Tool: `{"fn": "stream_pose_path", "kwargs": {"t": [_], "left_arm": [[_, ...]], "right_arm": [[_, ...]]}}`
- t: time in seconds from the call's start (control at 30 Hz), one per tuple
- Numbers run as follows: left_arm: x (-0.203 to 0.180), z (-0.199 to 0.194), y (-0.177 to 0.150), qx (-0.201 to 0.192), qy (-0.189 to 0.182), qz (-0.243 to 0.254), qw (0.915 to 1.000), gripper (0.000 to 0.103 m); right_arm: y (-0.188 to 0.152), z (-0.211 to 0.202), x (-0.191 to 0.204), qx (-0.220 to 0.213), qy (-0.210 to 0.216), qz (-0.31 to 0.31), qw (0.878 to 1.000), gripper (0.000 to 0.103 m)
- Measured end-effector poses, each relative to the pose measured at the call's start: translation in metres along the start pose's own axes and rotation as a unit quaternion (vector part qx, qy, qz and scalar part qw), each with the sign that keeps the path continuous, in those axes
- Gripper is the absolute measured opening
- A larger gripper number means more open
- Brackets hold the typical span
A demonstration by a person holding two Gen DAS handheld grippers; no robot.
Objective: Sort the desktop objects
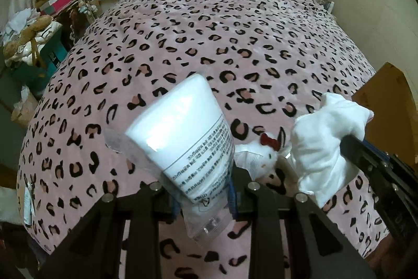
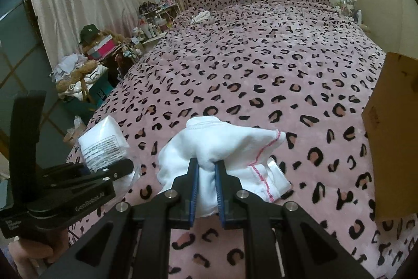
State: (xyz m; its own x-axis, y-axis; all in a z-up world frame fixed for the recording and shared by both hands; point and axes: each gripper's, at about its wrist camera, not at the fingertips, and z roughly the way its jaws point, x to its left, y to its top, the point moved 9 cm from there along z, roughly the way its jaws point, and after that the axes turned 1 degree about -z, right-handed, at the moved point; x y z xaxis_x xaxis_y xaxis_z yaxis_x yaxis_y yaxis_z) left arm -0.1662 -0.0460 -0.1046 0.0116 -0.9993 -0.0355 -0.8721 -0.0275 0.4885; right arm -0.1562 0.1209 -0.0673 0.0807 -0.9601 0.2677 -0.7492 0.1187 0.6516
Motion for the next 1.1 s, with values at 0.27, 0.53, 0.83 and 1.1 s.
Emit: {"fn": "stream_pose_path", "kwargs": {"t": [0.27,0.53,0.83,1.1], "left_arm": [[-0.022,-0.015,-0.004,-0.003,-0.012,0.013,0.9998,0.028],[-0.050,-0.028,-0.008,-0.006,-0.022,0.035,0.9991,0.028],[-0.074,-0.043,-0.016,-0.010,-0.030,0.053,0.9981,0.028],[-0.090,-0.057,-0.023,-0.015,-0.034,0.065,0.9971,0.028]], "right_arm": [[-0.004,-0.021,-0.009,-0.003,-0.013,0.006,1.000,0.012],[-0.010,-0.042,-0.024,-0.009,-0.024,0.018,1.000,0.012],[-0.019,-0.063,-0.034,-0.014,-0.034,0.021,0.999,0.012],[-0.021,-0.085,-0.042,-0.025,-0.047,0.023,0.998,0.012]]}}
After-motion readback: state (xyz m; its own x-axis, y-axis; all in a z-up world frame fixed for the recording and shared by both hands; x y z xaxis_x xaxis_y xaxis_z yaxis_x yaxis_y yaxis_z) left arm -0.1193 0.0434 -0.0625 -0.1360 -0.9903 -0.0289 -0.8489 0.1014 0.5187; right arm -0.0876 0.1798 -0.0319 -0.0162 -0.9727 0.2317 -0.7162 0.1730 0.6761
